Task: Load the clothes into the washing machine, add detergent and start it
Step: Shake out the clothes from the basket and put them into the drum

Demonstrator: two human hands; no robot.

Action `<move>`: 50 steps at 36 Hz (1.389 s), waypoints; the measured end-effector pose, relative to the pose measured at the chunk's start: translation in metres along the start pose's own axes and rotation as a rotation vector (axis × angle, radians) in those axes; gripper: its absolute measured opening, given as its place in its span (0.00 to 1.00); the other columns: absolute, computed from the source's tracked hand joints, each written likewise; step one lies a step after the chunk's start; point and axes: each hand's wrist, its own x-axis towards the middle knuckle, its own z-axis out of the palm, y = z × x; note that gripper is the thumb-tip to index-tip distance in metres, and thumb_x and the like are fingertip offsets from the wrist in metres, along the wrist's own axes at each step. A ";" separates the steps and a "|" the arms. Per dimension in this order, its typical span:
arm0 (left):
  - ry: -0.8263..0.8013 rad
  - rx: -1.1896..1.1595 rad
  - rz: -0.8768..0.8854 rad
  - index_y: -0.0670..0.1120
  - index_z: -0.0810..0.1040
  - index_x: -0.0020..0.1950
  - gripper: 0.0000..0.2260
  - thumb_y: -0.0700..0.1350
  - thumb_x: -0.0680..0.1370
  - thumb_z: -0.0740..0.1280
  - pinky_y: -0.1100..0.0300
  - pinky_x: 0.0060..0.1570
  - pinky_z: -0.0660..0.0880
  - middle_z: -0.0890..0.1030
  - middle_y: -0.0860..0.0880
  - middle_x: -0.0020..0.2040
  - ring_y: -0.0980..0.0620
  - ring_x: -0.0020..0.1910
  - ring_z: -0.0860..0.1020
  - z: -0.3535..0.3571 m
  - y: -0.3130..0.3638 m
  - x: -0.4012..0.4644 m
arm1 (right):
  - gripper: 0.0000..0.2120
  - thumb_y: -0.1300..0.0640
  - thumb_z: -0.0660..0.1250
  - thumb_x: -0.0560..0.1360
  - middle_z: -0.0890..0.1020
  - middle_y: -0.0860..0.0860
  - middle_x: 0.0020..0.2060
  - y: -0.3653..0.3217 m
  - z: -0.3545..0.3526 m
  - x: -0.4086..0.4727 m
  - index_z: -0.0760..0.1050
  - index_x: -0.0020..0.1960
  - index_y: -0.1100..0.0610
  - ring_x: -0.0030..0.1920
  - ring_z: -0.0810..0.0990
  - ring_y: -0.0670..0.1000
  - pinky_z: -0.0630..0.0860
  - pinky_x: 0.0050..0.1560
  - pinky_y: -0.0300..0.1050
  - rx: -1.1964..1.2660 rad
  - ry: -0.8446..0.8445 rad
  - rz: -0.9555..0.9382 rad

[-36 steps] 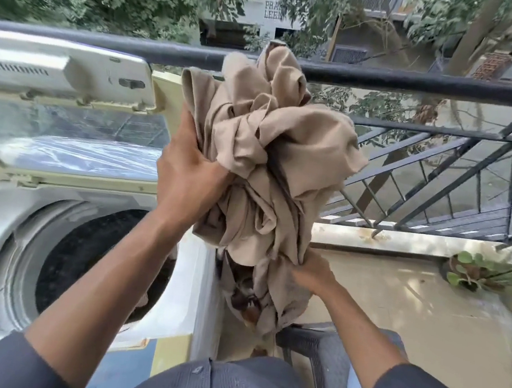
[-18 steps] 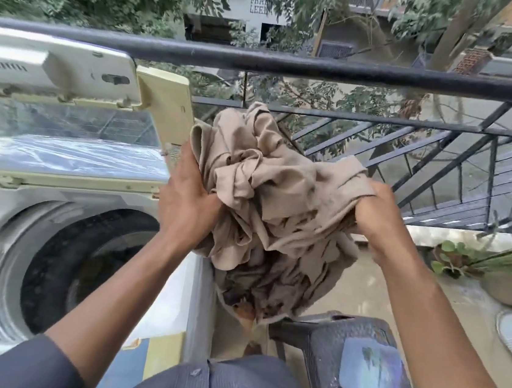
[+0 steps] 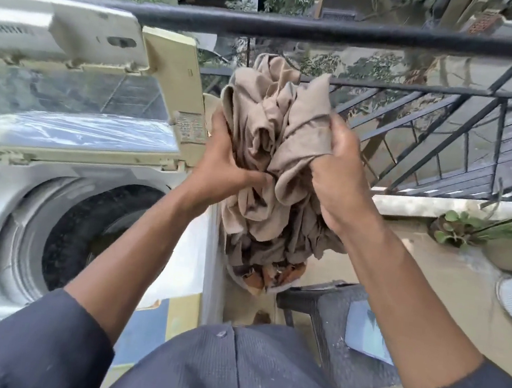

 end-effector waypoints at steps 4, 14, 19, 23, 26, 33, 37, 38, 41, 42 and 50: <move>0.056 0.156 0.024 0.59 0.43 0.80 0.70 0.68 0.52 0.86 0.42 0.73 0.73 0.68 0.46 0.76 0.45 0.77 0.70 0.012 -0.014 0.000 | 0.35 0.78 0.58 0.67 0.85 0.57 0.55 0.003 0.005 -0.007 0.75 0.70 0.55 0.54 0.84 0.48 0.80 0.54 0.50 -0.120 -0.067 -0.023; 0.477 0.263 0.081 0.56 0.61 0.82 0.38 0.59 0.75 0.72 0.50 0.53 0.79 0.82 0.51 0.66 0.42 0.58 0.82 0.018 -0.003 0.000 | 0.36 0.81 0.57 0.67 0.85 0.51 0.60 -0.005 -0.020 0.000 0.76 0.70 0.60 0.64 0.82 0.47 0.77 0.60 0.39 -0.256 -0.319 -0.106; 0.527 0.196 0.112 0.57 0.68 0.76 0.29 0.52 0.77 0.72 0.57 0.44 0.72 0.82 0.56 0.50 0.48 0.46 0.80 0.019 0.007 -0.003 | 0.29 0.80 0.57 0.66 0.86 0.55 0.53 0.021 -0.036 0.001 0.81 0.60 0.62 0.57 0.85 0.52 0.80 0.60 0.48 -0.141 -0.018 -0.164; 0.573 0.113 0.108 0.59 0.69 0.76 0.28 0.52 0.77 0.73 0.56 0.47 0.76 0.81 0.60 0.49 0.52 0.46 0.80 0.013 0.020 -0.001 | 0.25 0.75 0.61 0.69 0.83 0.51 0.52 0.067 -0.051 -0.005 0.77 0.58 0.51 0.53 0.82 0.47 0.80 0.57 0.46 -0.257 0.408 -0.080; 0.585 0.065 0.119 0.60 0.70 0.76 0.29 0.52 0.75 0.74 0.55 0.51 0.79 0.83 0.59 0.50 0.53 0.48 0.82 0.004 0.029 0.002 | 0.31 0.62 0.71 0.68 0.79 0.50 0.59 0.121 -0.077 -0.003 0.68 0.68 0.47 0.58 0.79 0.52 0.78 0.59 0.53 -0.548 0.386 0.112; 0.588 -0.089 0.224 0.57 0.76 0.73 0.30 0.52 0.72 0.80 0.51 0.62 0.82 0.87 0.60 0.56 0.61 0.56 0.84 -0.005 0.044 0.004 | 0.72 0.36 0.84 0.39 0.76 0.50 0.67 0.260 -0.119 0.012 0.57 0.79 0.42 0.68 0.77 0.58 0.79 0.64 0.58 -0.802 -0.046 0.517; 0.540 -0.191 0.263 0.52 0.75 0.74 0.31 0.48 0.73 0.80 0.50 0.65 0.80 0.86 0.58 0.60 0.58 0.60 0.84 -0.007 0.046 0.005 | 0.43 0.41 0.88 0.50 0.82 0.46 0.58 0.242 -0.092 0.011 0.72 0.60 0.44 0.61 0.80 0.48 0.80 0.62 0.52 -0.678 0.065 0.508; 0.528 -0.210 0.270 0.51 0.75 0.74 0.30 0.48 0.73 0.80 0.50 0.65 0.80 0.86 0.57 0.60 0.58 0.61 0.84 -0.006 0.047 0.005 | 0.34 0.46 0.88 0.56 0.83 0.47 0.57 0.237 -0.085 0.013 0.74 0.56 0.45 0.60 0.80 0.48 0.80 0.63 0.52 -0.602 0.073 0.512; 0.506 -0.218 0.287 0.50 0.75 0.74 0.30 0.48 0.73 0.81 0.49 0.66 0.80 0.86 0.56 0.61 0.57 0.62 0.83 -0.005 0.047 0.004 | 0.36 0.43 0.83 0.60 0.84 0.51 0.60 0.219 -0.074 0.019 0.77 0.65 0.53 0.64 0.81 0.53 0.79 0.65 0.57 -0.410 0.059 0.525; 0.504 -0.211 0.290 0.51 0.75 0.74 0.30 0.47 0.73 0.81 0.49 0.66 0.79 0.86 0.57 0.61 0.57 0.62 0.83 -0.005 0.045 0.004 | 0.40 0.38 0.80 0.59 0.85 0.52 0.59 0.220 -0.075 0.021 0.78 0.66 0.54 0.62 0.82 0.55 0.80 0.62 0.58 -0.444 0.069 0.527; 0.580 0.022 0.175 0.59 0.74 0.69 0.26 0.53 0.73 0.78 0.45 0.59 0.82 0.86 0.60 0.53 0.56 0.53 0.84 -0.012 0.029 0.007 | 0.08 0.51 0.72 0.75 0.85 0.58 0.57 0.195 -0.118 0.029 0.79 0.52 0.53 0.56 0.82 0.57 0.78 0.55 0.53 -0.561 0.120 0.541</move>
